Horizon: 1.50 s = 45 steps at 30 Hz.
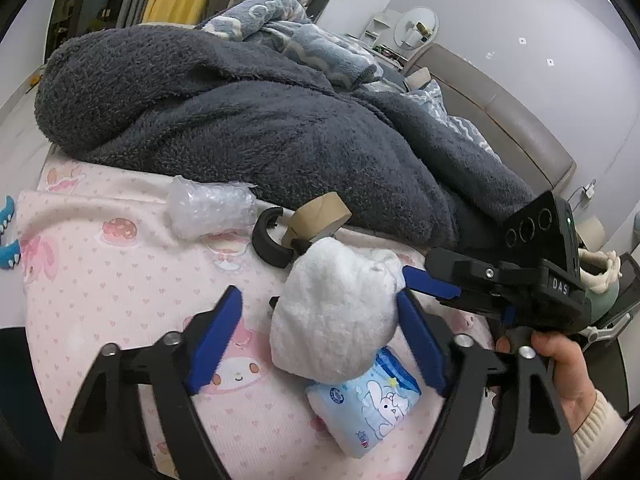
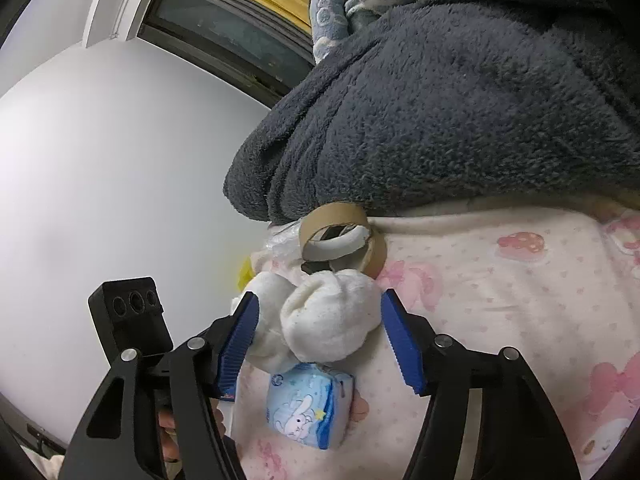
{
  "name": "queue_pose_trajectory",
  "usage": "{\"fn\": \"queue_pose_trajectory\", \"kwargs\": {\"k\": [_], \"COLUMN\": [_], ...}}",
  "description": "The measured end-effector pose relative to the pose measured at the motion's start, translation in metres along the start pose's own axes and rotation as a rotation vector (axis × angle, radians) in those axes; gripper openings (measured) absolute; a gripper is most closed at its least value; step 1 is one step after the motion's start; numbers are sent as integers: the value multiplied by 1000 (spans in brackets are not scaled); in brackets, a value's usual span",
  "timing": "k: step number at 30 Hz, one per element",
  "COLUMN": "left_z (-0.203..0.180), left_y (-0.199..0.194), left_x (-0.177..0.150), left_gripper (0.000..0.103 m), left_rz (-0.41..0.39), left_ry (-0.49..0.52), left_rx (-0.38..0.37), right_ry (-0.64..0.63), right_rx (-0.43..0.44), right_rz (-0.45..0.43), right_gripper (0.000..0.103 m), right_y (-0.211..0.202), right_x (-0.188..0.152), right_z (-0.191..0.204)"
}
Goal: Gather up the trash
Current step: 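Grasp a white tissue ball with the left tool while the right tool grasps another, then carry the white tissue to the bin and open the left tool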
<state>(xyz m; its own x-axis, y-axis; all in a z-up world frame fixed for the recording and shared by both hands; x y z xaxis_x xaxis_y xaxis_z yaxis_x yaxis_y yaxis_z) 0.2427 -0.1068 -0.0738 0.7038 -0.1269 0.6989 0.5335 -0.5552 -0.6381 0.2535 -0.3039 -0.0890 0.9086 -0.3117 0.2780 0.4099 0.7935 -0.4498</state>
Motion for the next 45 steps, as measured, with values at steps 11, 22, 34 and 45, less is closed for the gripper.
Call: {"fn": "queue_pose_trajectory", "kwargs": {"k": [11, 22, 34, 45], "left_z": [-11, -4, 22, 50], "left_y": [-2, -35, -70, -102], "left_x": [-2, 2, 0, -11], "left_gripper": [35, 34, 34, 34], "left_rz": [25, -7, -17, 11], "left_ry": [42, 71, 81, 62], "left_rx": [-23, 53, 156, 247], "right_ry": [93, 107, -18, -174], "right_rx": [-80, -91, -272, -315], "right_rz": [13, 8, -25, -114], "right_gripper": [63, 60, 28, 28], "right_y": [16, 21, 35, 26], "right_x": [-9, -16, -18, -25], "right_z": [-5, 7, 38, 91]}}
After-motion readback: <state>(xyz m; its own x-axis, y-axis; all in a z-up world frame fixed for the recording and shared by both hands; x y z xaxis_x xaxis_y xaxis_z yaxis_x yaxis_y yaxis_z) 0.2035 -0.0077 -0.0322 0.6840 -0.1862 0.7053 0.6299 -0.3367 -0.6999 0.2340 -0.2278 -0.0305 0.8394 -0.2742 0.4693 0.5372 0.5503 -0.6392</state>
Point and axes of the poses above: each gripper's, at about its wrist camera, not at the fingertips, and y roughly the way its jaws point, z to its left, x to its top, the point moved 2 cm from there along y, roughly the way its jaws point, and after that the axes turned 10 degrees about y, right-handed, at the moved point
